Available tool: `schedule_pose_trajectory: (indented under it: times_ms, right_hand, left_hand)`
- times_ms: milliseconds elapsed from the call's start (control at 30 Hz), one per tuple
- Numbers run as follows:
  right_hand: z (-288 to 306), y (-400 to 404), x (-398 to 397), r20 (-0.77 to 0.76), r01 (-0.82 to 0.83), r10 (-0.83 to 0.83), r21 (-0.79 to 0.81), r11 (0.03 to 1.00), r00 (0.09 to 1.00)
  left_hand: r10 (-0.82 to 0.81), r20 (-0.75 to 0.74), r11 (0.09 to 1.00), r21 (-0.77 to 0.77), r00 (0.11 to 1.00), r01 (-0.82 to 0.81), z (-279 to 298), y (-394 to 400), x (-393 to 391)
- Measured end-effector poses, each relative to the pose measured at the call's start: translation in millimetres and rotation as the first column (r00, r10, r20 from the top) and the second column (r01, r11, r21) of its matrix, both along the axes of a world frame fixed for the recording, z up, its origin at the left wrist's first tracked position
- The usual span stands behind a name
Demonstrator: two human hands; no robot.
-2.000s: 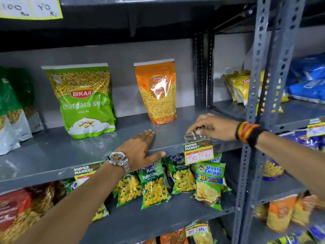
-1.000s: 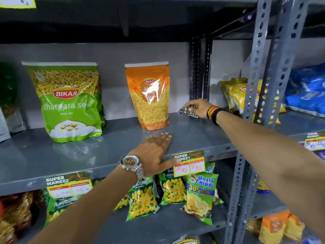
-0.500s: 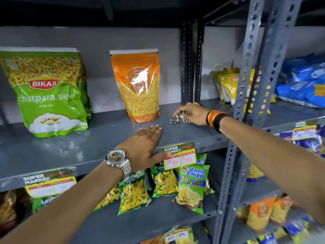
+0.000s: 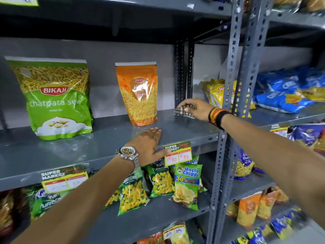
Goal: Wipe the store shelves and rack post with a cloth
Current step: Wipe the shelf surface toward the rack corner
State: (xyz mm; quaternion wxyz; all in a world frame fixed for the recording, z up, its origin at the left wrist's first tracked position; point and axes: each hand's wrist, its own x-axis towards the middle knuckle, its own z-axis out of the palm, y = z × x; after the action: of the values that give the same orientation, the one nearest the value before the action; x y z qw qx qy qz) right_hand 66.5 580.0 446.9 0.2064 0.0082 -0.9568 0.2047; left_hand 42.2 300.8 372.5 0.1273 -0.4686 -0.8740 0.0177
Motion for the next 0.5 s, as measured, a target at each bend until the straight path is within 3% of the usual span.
schedule_pose_trajectory:
  times_ms: [200, 500]
  right_hand:
    - [-1, 30, -88, -0.05, 0.17, -0.178, -0.135, 0.976, 0.983]
    - [-24, 77, -185, 0.032, 0.165, -0.162, -0.215, 0.963, 0.986]
  left_hand:
    - [0.029, -0.001, 0.999, -0.017, 1.0, -0.029, -2, 1, -1]
    - [0.036, 0.01, 0.999, 0.015, 0.999, -0.036, -6, 1, -4]
